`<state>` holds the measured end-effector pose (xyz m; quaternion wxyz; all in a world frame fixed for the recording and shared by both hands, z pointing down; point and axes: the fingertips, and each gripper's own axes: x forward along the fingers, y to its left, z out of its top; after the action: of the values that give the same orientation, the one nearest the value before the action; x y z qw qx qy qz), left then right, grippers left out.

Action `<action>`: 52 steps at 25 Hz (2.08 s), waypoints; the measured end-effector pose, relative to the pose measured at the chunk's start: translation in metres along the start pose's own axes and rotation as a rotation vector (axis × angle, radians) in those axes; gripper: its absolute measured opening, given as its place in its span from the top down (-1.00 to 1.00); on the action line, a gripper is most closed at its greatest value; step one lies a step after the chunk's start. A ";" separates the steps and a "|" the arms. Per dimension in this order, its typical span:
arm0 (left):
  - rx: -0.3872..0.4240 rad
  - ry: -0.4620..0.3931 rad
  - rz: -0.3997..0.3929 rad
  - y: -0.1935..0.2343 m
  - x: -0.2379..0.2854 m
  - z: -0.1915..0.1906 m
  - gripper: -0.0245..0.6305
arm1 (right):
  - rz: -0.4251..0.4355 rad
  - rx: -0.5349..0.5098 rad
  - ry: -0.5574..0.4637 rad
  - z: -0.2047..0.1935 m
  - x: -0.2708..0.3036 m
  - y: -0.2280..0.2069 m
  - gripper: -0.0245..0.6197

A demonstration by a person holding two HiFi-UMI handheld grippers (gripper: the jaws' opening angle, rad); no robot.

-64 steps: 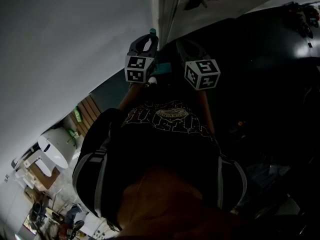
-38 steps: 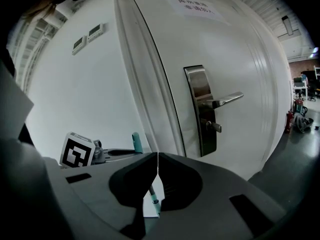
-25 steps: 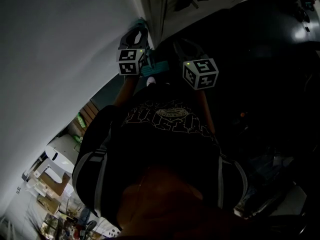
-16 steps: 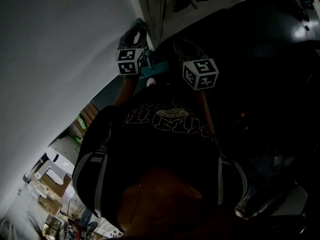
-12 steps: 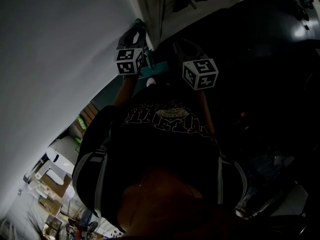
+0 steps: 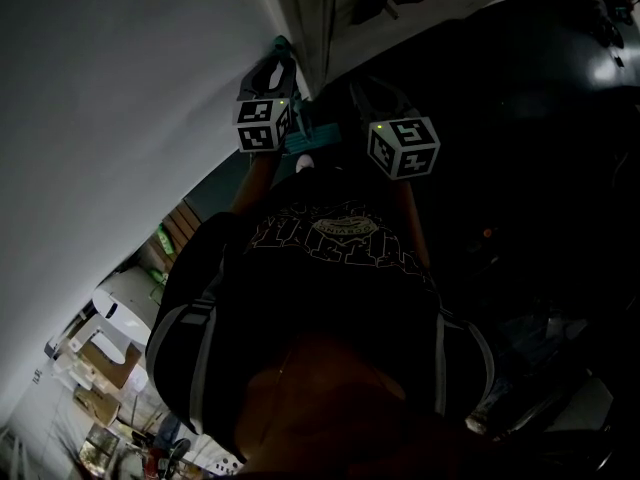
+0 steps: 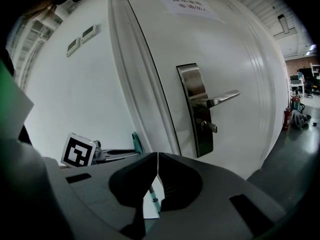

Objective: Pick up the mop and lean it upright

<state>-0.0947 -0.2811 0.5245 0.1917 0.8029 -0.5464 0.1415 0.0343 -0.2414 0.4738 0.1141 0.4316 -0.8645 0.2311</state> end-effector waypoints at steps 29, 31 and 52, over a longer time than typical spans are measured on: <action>-0.034 -0.088 -0.027 -0.041 -0.078 0.012 0.62 | 0.096 -0.056 -0.005 -0.009 -0.015 0.042 0.86; -0.039 -0.094 -0.027 -0.043 -0.084 0.011 0.66 | 0.103 -0.060 -0.005 -0.011 -0.017 0.046 0.86; -0.052 -0.143 -0.006 -0.058 -0.155 -0.002 0.78 | 0.182 -0.109 -0.002 -0.025 -0.037 0.096 0.86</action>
<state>-0.0968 -0.1334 0.4496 0.1734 0.8072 -0.5600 0.0688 -0.0203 -0.1528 0.4519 0.1151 0.3447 -0.9115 0.1926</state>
